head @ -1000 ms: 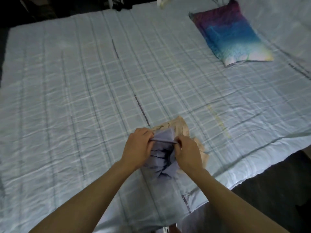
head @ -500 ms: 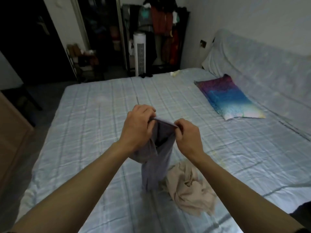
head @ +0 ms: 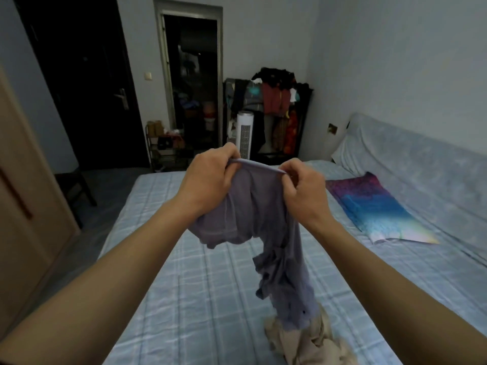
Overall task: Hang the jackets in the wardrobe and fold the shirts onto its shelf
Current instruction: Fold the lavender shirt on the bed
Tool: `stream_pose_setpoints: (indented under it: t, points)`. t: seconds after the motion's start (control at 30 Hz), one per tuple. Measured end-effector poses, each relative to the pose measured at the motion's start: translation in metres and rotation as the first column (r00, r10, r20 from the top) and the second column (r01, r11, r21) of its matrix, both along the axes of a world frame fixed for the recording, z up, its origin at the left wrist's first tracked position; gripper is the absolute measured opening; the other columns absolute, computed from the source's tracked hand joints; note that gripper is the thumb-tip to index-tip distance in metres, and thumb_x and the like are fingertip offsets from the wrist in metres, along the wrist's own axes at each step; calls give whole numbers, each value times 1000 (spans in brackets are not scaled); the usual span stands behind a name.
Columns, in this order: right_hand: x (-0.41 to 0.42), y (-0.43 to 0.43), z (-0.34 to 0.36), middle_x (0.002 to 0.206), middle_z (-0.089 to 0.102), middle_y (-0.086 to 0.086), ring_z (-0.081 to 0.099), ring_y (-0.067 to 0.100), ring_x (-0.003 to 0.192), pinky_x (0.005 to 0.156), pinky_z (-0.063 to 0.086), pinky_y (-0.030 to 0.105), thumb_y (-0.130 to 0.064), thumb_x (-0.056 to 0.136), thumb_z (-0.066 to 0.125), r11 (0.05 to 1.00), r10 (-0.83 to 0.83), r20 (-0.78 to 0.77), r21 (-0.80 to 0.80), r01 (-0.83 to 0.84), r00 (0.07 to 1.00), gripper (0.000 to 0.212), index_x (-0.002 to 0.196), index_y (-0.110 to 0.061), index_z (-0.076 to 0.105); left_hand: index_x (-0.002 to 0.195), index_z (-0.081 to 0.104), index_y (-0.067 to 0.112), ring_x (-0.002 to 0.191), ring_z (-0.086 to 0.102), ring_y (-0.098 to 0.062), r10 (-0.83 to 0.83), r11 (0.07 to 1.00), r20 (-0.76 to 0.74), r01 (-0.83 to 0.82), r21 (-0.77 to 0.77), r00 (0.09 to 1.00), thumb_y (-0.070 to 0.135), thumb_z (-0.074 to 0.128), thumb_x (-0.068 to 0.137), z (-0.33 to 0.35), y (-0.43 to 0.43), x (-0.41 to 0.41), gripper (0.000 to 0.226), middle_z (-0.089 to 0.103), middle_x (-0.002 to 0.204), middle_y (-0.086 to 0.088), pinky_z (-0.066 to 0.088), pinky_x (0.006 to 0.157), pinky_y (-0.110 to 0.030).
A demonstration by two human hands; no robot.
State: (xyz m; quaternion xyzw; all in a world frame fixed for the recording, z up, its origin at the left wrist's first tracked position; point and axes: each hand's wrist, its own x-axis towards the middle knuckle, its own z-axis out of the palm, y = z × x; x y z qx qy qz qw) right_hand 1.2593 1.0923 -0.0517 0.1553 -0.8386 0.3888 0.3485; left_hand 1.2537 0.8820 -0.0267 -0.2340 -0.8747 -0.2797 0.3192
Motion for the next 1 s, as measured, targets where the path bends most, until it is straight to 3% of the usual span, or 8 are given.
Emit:
stream_pose_setpoints:
  t: [0.23,0.5,0.63,0.73,0.9,1.0]
  points:
    - [-21,-9,10,73,60,-6,55,4,67,59,36,8,-4,88,57,998,70,-9,0,-70,998,14,84,-15,63,98,55,21,77,56,-18,52,993,-38,-55,-106,998,27,52,98,32,-8,-6,7,59,82,4,46,67,-36]
    - [-54,-2,-6,69,60,-10,56,-1,65,57,39,8,-5,90,58,973,192,62,-142,-182,979,14,84,-14,65,88,65,26,72,60,-9,17,975,370,67,-211,929,37,71,87,53,-6,-10,12,65,77,7,47,64,-26]
    - [-76,6,-18,69,64,-2,58,6,64,59,45,19,-12,90,64,933,329,102,-188,-306,939,8,83,-14,68,79,65,20,66,54,-10,-53,992,482,103,-77,875,37,62,94,53,2,-18,23,61,74,-2,43,63,-28]
    - [-90,10,-29,73,68,0,63,15,70,65,50,30,-14,90,66,883,435,129,-252,-395,891,8,83,-12,70,70,59,18,65,49,-8,-81,997,532,72,39,843,33,55,99,47,9,-25,33,53,70,2,41,66,-28]
    - [-112,14,-41,76,69,2,65,18,72,67,54,36,-13,90,66,832,521,134,-302,-466,843,9,83,-11,72,71,61,9,67,50,-8,-29,996,572,-26,88,820,20,56,99,40,18,-39,31,55,70,-1,40,68,-24]
    - [-120,15,-47,77,69,9,64,22,72,67,52,36,-10,90,66,796,574,161,-341,-500,803,9,83,-7,71,70,67,15,67,54,-7,-19,984,572,-87,157,820,14,57,97,35,20,-44,29,61,70,1,43,68,-23]
